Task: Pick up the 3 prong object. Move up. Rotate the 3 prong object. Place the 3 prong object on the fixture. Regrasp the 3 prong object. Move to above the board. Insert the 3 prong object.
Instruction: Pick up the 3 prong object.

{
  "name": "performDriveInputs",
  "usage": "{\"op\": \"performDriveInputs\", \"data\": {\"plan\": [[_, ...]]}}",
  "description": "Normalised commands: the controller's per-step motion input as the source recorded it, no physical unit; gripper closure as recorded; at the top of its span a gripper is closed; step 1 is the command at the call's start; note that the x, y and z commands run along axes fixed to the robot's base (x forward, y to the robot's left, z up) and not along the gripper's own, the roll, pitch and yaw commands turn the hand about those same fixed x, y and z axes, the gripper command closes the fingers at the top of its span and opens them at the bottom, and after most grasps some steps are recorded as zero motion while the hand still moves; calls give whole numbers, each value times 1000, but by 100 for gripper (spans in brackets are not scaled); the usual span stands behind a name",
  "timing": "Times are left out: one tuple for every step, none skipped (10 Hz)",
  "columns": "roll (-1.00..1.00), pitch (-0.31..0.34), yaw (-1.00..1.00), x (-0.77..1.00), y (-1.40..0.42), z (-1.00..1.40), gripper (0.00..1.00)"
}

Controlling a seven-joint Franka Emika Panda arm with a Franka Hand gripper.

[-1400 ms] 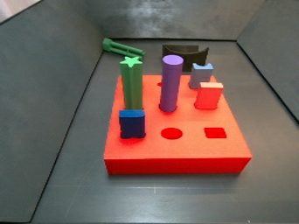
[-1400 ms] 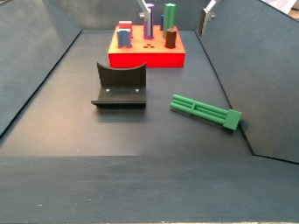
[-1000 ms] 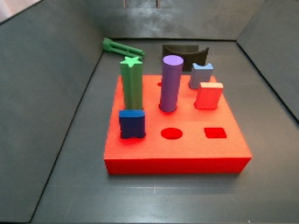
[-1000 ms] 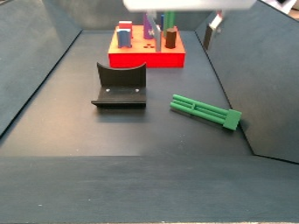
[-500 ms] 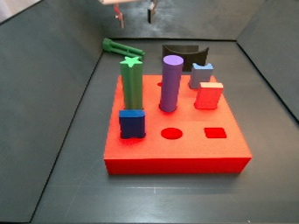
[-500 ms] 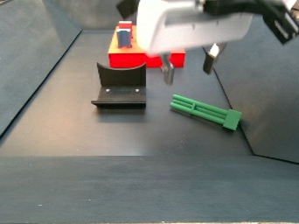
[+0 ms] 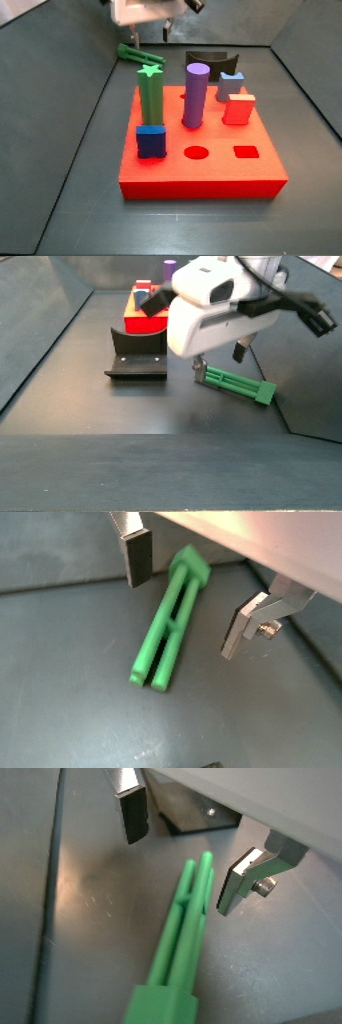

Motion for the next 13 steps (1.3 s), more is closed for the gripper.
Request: {"op": "performDriveInputs", "data": {"plan": [[244, 26, 423, -51, -17, -549, 0], [241, 77, 477, 137, -157, -394, 0], [186, 97, 431, 297, -191, -169, 0], [146, 166, 280, 303, -111, -11, 0], [127, 211, 203, 300, -89, 0, 0], [161, 150, 171, 234, -160, -6, 0], [174, 0, 163, 0, -177, -240, 0], [131, 0, 149, 0, -137, -209, 0], [50, -54, 154, 0, -51, -214, 0], [43, -53, 117, 0, -40, -209, 0], [63, -34, 100, 0, -26, -271, 0], [64, -56, 80, 0, -3, -303, 0], [21, -121, -26, -74, -37, -151, 0]]}}
